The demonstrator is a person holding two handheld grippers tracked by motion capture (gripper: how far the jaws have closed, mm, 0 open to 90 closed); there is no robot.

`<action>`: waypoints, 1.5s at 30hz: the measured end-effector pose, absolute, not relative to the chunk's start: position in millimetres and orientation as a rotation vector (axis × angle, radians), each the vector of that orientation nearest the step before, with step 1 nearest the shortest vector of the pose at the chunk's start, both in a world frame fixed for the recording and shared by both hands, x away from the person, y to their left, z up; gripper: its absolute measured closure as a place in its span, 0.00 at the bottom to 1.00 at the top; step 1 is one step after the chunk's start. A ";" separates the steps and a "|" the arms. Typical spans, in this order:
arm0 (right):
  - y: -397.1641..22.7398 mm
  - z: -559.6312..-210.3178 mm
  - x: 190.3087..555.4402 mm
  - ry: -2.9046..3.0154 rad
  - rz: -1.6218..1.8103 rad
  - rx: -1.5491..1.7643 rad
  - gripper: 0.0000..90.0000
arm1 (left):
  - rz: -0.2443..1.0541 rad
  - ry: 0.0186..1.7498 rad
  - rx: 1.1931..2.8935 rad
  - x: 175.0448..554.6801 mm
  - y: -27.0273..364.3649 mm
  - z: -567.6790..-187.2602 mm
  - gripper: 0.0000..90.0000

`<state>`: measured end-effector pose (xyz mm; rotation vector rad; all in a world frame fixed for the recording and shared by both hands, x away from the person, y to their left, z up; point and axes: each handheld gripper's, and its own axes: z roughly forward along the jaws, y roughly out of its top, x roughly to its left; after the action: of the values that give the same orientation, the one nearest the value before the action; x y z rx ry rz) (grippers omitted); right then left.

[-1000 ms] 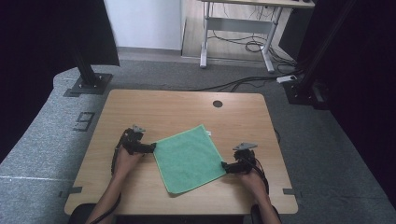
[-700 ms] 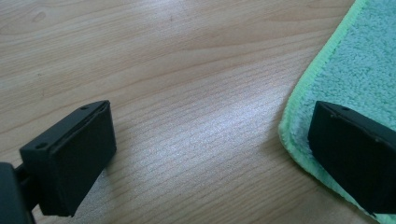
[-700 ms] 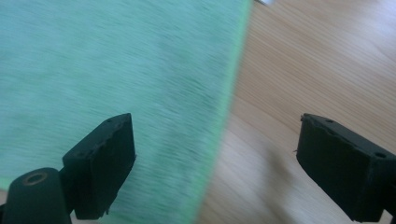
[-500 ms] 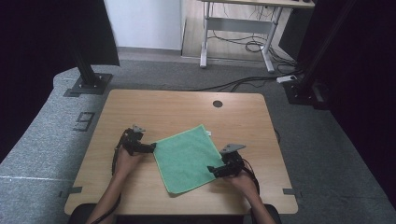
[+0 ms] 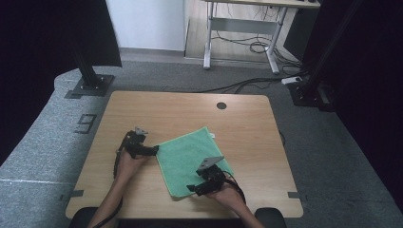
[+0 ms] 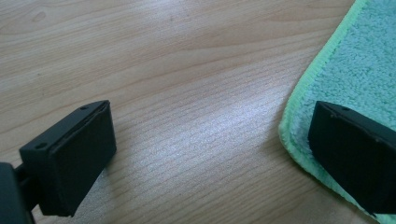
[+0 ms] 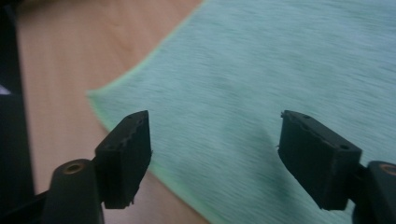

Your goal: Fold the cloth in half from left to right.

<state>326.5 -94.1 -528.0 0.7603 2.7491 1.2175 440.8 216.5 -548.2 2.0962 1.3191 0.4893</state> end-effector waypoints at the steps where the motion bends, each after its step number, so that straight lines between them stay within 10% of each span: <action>1: -88.5 -527.8 323.7 2.769 1.221 0.738 0.32 | 0.489 1.320 2.096 440.8 216.5 -548.2 0.01; 11: -47.3 -527.6 308.4 2.896 1.203 0.585 0.44 | 0.492 1.307 2.093 440.2 216.2 -548.2 0.03; 21: -29.1 -526.3 300.1 2.923 1.067 0.481 0.94 | 0.475 1.180 2.092 433.4 212.1 -546.2 0.36; 30: -33.2 -524.0 301.5 2.918 1.086 0.495 0.96 | 0.388 1.108 2.084 429.2 200.8 -545.6 0.93; 45: -34.3 -513.9 302.4 2.890 1.148 0.484 0.97 | 0.272 1.200 2.011 430.3 217.4 -537.6 0.97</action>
<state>302.4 -34.3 -513.9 0.4837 2.8900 1.1482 430.3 217.4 -537.6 2.0107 1.1995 0.2723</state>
